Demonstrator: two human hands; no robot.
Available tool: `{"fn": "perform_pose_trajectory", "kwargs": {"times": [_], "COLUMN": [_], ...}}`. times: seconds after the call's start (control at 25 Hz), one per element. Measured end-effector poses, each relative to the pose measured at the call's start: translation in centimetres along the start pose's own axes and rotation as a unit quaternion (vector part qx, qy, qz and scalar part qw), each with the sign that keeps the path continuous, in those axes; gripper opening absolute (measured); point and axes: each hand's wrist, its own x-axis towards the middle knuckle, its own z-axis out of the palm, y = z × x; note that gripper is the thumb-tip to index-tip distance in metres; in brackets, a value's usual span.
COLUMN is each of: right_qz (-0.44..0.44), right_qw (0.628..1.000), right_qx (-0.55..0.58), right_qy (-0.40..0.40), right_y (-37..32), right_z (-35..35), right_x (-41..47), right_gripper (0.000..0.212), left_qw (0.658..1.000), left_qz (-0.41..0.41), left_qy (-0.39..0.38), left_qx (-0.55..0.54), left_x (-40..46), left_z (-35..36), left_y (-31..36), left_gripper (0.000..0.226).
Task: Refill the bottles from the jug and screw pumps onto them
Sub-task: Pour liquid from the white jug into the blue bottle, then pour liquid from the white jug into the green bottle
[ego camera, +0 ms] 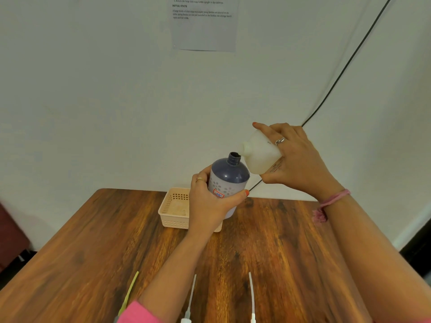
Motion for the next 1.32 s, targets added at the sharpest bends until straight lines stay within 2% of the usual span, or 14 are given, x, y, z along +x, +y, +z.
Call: {"fn": "perform_pose_trajectory", "kwargs": {"times": [0.28, 0.6, 0.8, 1.0, 1.32], "right_qz": [0.128, 0.281, 0.349, 0.409, 0.460], "right_qw": [0.978, 0.890, 0.851, 0.809, 0.788], "right_qx": [0.167, 0.358, 0.392, 0.421, 0.405], "right_qy": [-0.014, -0.006, -0.027, -0.033, -0.065], "right_y": [0.4, 1.5, 1.5, 1.3, -0.2], "right_z": [2.4, 5.8, 9.0, 12.7, 15.8], "right_x": [-3.9, -12.0, -18.1, -24.2, -29.4], "right_gripper": [0.102, 0.096, 0.096, 0.096, 0.094], "left_qw": [0.999, 0.993, 0.984, 0.973, 0.953], "left_qz": [-0.035, -0.103, -0.164, -0.213, -0.272], "left_qy": [-0.021, -0.053, -0.062, -0.070, -0.088], "left_qx": [-0.005, -0.007, 0.029, 0.054, 0.099], "left_x": [-2.0, -6.5, -9.7, -12.9, -16.6], "left_z": [0.2, 0.5, 1.0, 1.5, 1.5], "left_y": [-1.4, -5.3, -9.3, -12.5, -16.4], "left_gripper": [0.072, 0.068, 0.082, 0.080, 0.080]}}
